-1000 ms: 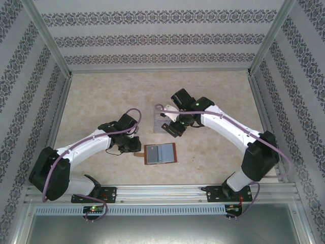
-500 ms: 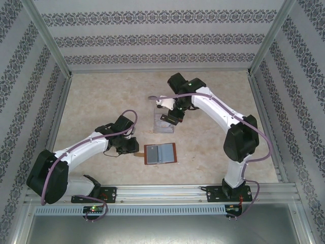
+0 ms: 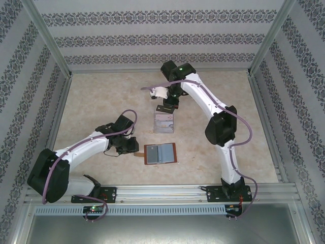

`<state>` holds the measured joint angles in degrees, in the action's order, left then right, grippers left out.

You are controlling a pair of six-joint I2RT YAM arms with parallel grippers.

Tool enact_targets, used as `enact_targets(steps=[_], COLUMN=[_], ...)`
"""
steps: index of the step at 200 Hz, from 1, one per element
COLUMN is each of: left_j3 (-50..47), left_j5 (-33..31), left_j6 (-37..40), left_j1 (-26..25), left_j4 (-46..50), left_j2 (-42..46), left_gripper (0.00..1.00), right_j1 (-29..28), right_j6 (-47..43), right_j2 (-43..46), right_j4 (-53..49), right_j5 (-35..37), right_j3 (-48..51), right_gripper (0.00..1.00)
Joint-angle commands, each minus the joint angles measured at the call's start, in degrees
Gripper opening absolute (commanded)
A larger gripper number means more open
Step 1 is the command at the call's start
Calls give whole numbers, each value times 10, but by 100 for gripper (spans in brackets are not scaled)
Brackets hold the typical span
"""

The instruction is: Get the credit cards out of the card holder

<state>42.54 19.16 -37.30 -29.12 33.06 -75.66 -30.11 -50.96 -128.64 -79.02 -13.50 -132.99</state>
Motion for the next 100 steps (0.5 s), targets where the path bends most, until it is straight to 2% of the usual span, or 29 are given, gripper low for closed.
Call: enact_targets(steps=[1,39,100], left_j3=[13,19,24], left_j5=[-11,-17,-27], left_j6=[-16,-21,-17], left_j1=[7,7,7], left_j4=[8,20,37], left_j2=[-1,-4,-10], left_gripper=[17,17,17], right_j1=[5,2,0], right_j6=[-45,-73,-68], right_j2=[-41,-94,-141], right_j4=[-74,-96,-66], right_j5=[-13,-10,24], right_j3=[-66,-132,-162], right_gripper=[0,0,0])
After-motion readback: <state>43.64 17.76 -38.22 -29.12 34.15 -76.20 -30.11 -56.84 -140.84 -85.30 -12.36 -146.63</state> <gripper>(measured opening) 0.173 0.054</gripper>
